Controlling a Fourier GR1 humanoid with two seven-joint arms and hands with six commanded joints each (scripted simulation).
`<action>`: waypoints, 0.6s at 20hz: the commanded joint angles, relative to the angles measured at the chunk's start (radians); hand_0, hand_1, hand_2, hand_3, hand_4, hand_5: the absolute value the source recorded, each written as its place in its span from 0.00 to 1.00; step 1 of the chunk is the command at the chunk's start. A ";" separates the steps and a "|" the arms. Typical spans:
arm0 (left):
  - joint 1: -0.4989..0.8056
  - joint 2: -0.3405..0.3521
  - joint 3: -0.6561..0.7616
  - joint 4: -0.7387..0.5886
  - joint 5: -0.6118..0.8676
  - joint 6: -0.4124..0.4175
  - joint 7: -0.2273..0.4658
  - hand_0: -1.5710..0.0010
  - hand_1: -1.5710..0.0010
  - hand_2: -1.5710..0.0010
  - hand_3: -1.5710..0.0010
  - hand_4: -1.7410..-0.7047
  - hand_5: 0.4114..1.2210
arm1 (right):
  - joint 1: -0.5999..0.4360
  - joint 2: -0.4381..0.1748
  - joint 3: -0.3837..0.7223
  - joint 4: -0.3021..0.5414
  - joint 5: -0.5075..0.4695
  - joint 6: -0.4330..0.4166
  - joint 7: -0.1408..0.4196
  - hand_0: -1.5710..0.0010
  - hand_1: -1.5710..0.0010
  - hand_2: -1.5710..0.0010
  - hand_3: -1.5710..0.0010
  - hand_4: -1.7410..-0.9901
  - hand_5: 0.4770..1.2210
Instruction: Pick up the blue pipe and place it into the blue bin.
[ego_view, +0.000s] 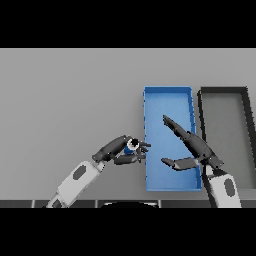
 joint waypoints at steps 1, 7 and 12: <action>0.008 0.005 0.001 0.003 -0.002 -0.001 -0.011 0.00 0.00 0.00 0.08 0.01 1.00 | -0.017 -0.010 0.013 -0.014 -0.025 0.016 0.020 1.00 1.00 1.00 1.00 0.58 0.06; -0.009 0.000 0.013 0.015 -0.004 -0.003 -0.009 0.00 0.00 0.00 0.09 0.01 1.00 | -0.197 -0.016 0.117 -0.039 -0.054 0.058 0.134 1.00 1.00 1.00 1.00 0.58 0.07; -0.016 0.001 0.018 0.024 0.009 -0.037 -0.046 0.00 0.00 0.00 0.07 0.01 1.00 | -0.324 0.029 0.176 0.041 -0.048 0.103 0.173 1.00 1.00 1.00 1.00 0.64 0.07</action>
